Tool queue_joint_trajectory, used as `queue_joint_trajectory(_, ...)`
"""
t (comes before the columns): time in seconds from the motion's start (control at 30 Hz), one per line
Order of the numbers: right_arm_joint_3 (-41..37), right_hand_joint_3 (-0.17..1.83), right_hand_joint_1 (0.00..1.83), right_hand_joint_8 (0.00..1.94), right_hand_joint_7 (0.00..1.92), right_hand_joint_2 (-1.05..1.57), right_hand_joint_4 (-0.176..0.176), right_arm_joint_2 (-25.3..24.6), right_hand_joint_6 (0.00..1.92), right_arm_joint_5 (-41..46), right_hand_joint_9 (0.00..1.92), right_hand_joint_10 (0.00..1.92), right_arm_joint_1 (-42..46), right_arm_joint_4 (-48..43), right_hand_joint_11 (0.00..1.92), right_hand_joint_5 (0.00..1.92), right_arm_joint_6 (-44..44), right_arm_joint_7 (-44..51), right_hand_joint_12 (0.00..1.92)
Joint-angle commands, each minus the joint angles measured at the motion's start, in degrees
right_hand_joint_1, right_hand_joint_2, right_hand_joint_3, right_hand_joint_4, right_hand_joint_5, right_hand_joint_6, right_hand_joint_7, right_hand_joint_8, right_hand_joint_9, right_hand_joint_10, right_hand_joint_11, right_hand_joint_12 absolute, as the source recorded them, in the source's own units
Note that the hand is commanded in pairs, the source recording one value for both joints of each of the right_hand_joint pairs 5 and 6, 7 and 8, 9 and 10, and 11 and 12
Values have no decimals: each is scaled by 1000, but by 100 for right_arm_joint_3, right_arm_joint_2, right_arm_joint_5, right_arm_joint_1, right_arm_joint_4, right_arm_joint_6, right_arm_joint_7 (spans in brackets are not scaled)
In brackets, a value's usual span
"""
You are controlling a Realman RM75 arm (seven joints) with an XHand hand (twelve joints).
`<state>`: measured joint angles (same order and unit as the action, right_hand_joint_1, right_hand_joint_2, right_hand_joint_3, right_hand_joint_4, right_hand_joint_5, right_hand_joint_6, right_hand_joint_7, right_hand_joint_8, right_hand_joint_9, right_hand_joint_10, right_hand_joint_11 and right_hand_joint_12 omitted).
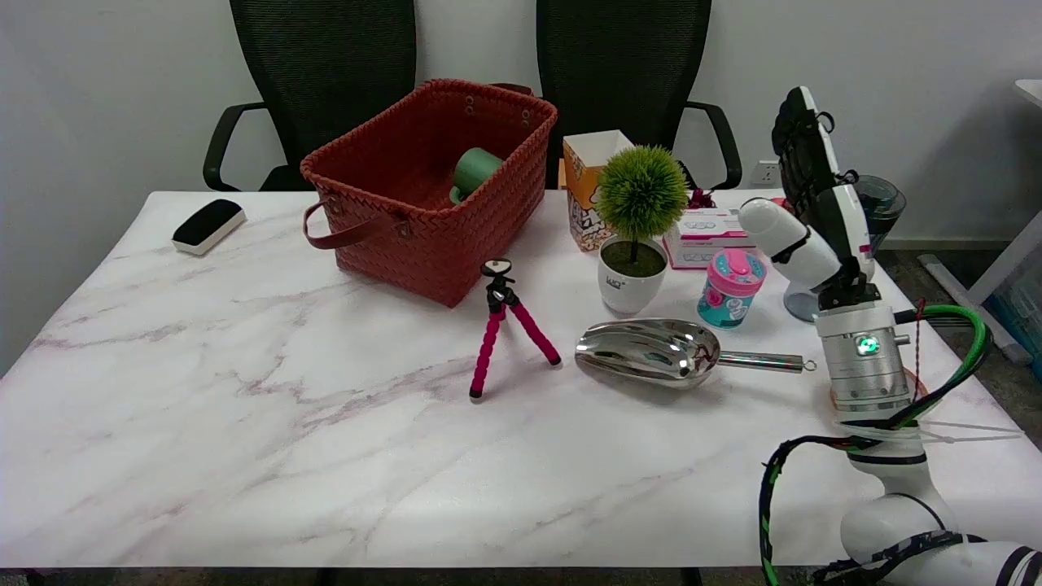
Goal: Pick up the flexible tripod.
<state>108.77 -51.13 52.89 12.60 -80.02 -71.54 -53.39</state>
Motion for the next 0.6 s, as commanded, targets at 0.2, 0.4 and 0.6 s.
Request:
queue_joint_trajectory(0.2, 165, -90, 601, 0, 0, 480, 0, -65, 0, -785, 0, 0, 120, -579, 0, 0, 290, 114, 0)
queue_joint_trajectory(0.4, 546, -28, 658, 0, 0, 385, 0, -273, 0, -825, 0, 0, 122, -1138, 0, 0, 684, 1219, 0)
queue_joint_trajectory(0.6, 723, 41, 726, 0, 0, 265, 0, -932, 0, -852, 0, 0, 23, -1489, 0, 0, 1442, 2143, 0)
